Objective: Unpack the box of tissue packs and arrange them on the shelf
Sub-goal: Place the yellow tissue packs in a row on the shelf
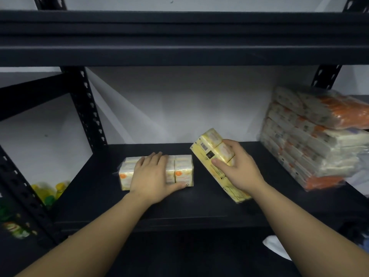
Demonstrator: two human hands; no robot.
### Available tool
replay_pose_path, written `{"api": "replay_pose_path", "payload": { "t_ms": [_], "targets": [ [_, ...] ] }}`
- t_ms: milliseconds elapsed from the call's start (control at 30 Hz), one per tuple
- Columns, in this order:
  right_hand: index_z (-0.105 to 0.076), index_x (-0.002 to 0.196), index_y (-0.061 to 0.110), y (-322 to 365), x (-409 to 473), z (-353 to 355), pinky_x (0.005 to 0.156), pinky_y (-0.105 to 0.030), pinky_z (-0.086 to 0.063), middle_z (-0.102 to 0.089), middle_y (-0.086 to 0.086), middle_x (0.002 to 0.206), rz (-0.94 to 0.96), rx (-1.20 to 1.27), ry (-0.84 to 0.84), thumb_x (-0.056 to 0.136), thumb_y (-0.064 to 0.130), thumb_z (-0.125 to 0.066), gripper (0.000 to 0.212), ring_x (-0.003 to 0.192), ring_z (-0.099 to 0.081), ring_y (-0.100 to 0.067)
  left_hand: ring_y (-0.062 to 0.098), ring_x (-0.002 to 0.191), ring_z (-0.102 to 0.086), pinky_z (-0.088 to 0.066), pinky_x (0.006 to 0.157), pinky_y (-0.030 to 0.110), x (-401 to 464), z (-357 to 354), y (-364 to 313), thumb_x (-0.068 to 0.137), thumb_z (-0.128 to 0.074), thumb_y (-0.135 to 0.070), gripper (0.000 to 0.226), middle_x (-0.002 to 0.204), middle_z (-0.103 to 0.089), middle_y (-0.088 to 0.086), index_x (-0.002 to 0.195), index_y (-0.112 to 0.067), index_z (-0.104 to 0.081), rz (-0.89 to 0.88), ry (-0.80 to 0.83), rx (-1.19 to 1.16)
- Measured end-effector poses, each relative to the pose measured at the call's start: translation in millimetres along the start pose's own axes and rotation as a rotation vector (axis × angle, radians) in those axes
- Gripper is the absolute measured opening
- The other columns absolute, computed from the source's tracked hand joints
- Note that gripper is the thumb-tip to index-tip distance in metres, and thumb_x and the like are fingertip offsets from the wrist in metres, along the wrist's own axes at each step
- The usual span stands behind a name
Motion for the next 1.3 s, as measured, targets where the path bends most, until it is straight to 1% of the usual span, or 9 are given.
{"api": "replay_pose_path", "payload": {
  "t_ms": [267, 367, 533, 700, 767, 900, 1033, 1167, 1300],
  "targets": [
    [-0.041, 0.143, 0.039, -2.5, -22.7, 16.2, 0.094, -0.032, -0.056, -0.064, 0.024, 0.126, 0.027, 0.261, -0.094, 0.092, 0.046, -0.073, 0.061, 0.112, -0.064, 0.006, 0.007, 0.152, -0.028, -0.032, 0.116, 0.029, 23.3, 42.0, -79.0, 0.094, -0.063, -0.062, 0.095, 0.169, -0.025, -0.011, 0.161, -0.047, 0.002, -0.198, 0.056, -0.758],
    [-0.047, 0.142, 0.041, -4.5, -29.3, 25.2, 0.093, -0.041, -0.059, -0.070, 0.020, 0.124, 0.038, 0.262, -0.006, 0.096, 0.047, -0.067, 0.050, 0.108, -0.069, 0.001, 0.001, 0.151, -0.025, -0.033, 0.117, 0.028, 47.3, 68.6, -96.3, 0.097, -0.066, -0.050, 0.083, 0.168, -0.027, -0.012, 0.153, -0.062, -0.007, -0.294, 0.031, -0.864],
    [-0.048, 0.145, 0.051, -11.2, -37.2, 39.9, 0.099, -0.045, -0.055, -0.064, 0.019, 0.128, 0.045, 0.150, 0.024, 0.099, 0.058, -0.056, 0.047, 0.114, -0.064, -0.001, 0.004, 0.116, -0.059, -0.051, 0.104, 0.036, 77.4, 77.8, -107.1, 0.092, -0.073, -0.050, 0.051, 0.129, -0.058, -0.011, 0.140, -0.041, -0.058, -0.355, 0.074, -0.810],
    [-0.029, 0.154, 0.035, -11.0, -56.1, 38.7, 0.106, -0.034, -0.037, -0.037, 0.015, 0.139, 0.116, -0.344, -0.090, 0.061, 0.083, -0.076, 0.115, 0.124, -0.040, -0.007, 0.013, 0.104, -0.062, -0.051, 0.087, 0.032, 91.1, 70.7, -119.4, 0.090, -0.069, -0.057, 0.042, 0.118, -0.061, -0.005, 0.129, -0.042, -0.062, -0.097, -0.006, -0.742],
    [-0.029, 0.152, 0.037, -18.4, -57.5, 35.7, 0.101, -0.034, -0.043, -0.034, 0.014, 0.135, 0.115, -0.380, -0.118, 0.063, 0.071, -0.084, 0.110, 0.121, -0.045, -0.011, 0.014, 0.104, -0.058, -0.046, 0.083, 0.031, 93.6, 67.9, -123.5, 0.091, -0.066, -0.059, 0.044, 0.120, -0.059, -0.005, 0.131, -0.042, -0.058, -0.080, 0.029, -0.697],
    [-0.045, 0.139, 0.040, -41.8, -47.0, 48.6, 0.079, -0.018, -0.048, -0.046, 0.021, 0.126, 0.014, -0.053, -0.106, 0.070, 0.051, -0.090, 0.083, 0.110, -0.056, 0.000, 0.009, 0.118, -0.058, -0.048, 0.094, 0.027, 88.8, 65.5, -121.1, 0.092, -0.064, -0.061, 0.061, 0.133, -0.061, -0.013, 0.148, -0.044, -0.045, -0.196, 0.173, -0.749],
    [-0.056, 0.127, 0.039, -58.8, -36.3, 62.3, 0.072, -0.036, -0.063, -0.068, 0.018, 0.115, -0.025, 0.142, 0.062, 0.077, 0.051, -0.088, 0.061, 0.099, -0.071, -0.007, 0.012, 0.130, -0.054, -0.045, 0.102, 0.025, 85.4, 54.8, -108.8, 0.094, -0.057, -0.067, 0.072, 0.147, -0.055, -0.012, 0.158, -0.050, -0.030, -0.233, 0.270, -0.676],
    [-0.060, 0.139, 0.041, -70.7, -25.5, 67.9, 0.104, -0.030, -0.045, -0.060, 0.018, 0.124, 0.052, -0.117, 0.074, 0.087, 0.056, -0.074, 0.055, 0.117, -0.053, -0.004, 0.015, 0.118, -0.062, -0.050, 0.098, 0.031, 82.1, 31.7, -96.9, 0.094, -0.051, -0.073, 0.073, 0.135, -0.064, -0.007, 0.157, -0.041, -0.033, -0.206, 0.346, -0.521],
    [-0.057, 0.144, 0.041, -73.7, -15.3, 61.6, 0.107, -0.035, -0.041, -0.053, 0.015, 0.123, 0.073, -0.300, 0.175, 0.087, 0.068, -0.066, 0.064, 0.117, -0.046, -0.007, 0.023, 0.123, -0.059, -0.045, 0.107, 0.046, 74.9, 3.7, -87.0, 0.096, -0.043, -0.074, 0.066, 0.133, -0.066, -0.004, 0.151, -0.037, -0.044, -0.245, 0.365, -0.315]
  ]
}}
Point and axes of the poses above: each hand's wrist, its own x-axis towards the middle knuckle, its own z-axis out of the back of the hand, y = z × x, the point moved 4 cm from there along x, towards the middle knuckle
